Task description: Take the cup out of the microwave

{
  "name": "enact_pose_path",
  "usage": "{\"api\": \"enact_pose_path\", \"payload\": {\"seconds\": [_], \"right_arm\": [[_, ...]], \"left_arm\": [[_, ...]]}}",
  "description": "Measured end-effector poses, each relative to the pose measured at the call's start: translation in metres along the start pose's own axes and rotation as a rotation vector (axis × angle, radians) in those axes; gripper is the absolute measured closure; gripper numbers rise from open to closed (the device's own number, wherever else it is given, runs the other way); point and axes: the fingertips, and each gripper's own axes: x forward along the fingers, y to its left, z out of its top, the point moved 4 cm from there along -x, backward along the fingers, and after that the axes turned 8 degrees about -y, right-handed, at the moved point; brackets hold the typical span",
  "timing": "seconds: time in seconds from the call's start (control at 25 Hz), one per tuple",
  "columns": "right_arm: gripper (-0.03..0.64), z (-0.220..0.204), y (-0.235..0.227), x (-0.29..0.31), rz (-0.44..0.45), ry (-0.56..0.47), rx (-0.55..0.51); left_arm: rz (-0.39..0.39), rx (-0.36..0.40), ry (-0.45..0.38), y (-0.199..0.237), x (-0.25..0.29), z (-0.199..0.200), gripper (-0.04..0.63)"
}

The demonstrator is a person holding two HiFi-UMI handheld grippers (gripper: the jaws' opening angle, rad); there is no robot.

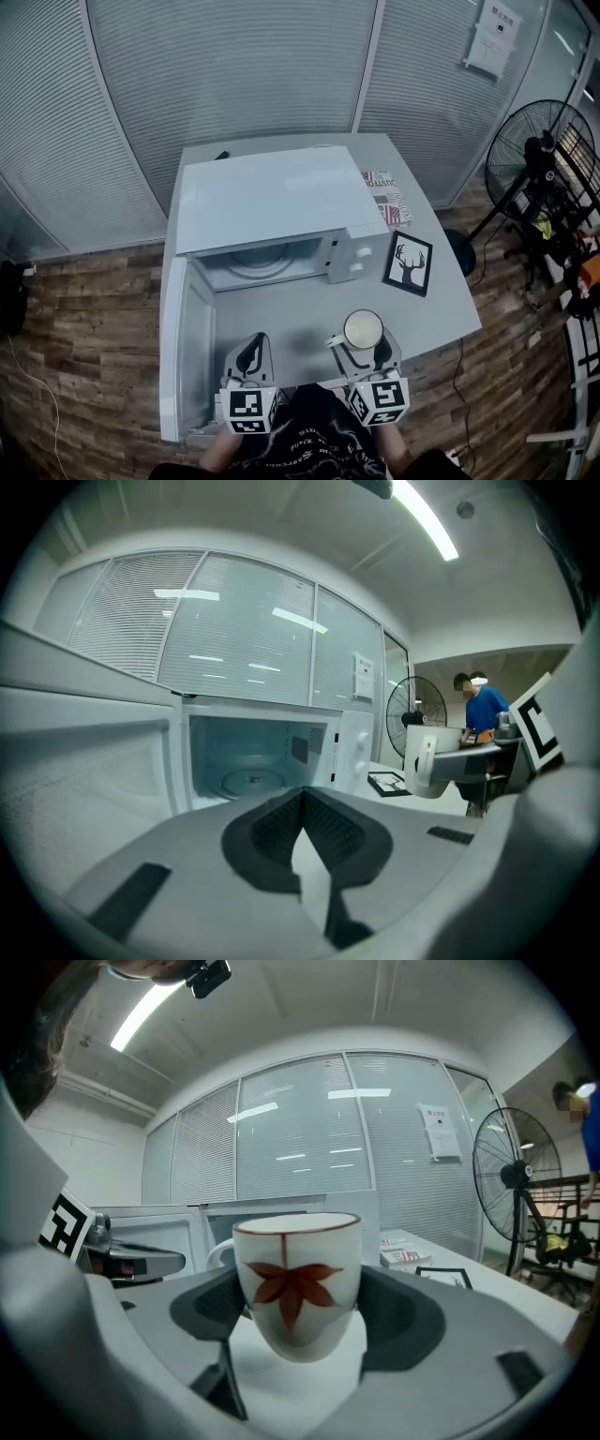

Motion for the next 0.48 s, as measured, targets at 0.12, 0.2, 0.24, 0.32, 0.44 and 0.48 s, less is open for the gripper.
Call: {"api": "enact_pose_path", "payload": {"seconds": [0.12,0.2,0.24,0.32,0.44,0.48], "right_arm": [[0.249,0.0001,-0.0003,-0.0009,0.002,0.004,-0.008],[0.249,-0.0005,-0.0001,-0.0016,0.005,0.007,-0.017],[0.249,-0.0011,-0.0001,-0.0020,0.005,0.007,-0.018],[0.249,-0.0026,-0.0004,-0.0029,0.006,0.008,-0.016],[0.249,-0.0046,-0.0010,-0.0038,0.008,0.012,-0.019],[0.249,-0.0053,-0.0012,-0.0040,0.009,0.013,-0.020]], "left_arm": [[0.001,0.000,-0.001,-0.0014,-0.0006,0.0009,0.589],[0.002,0.000,-0.002,-0.0022,-0.0014,0.0011,0.589],[0.002,0.001,-0.001,-0.0028,-0.0018,0.0009,0.589],[0.001,0.003,0.000,-0.0042,-0.0021,0.0001,0.589],[-0.001,0.005,0.004,-0.0062,-0.0024,-0.0012,0.589],[-0.002,0.006,0.005,-0.0067,-0.0026,-0.0016,0.589]]}}
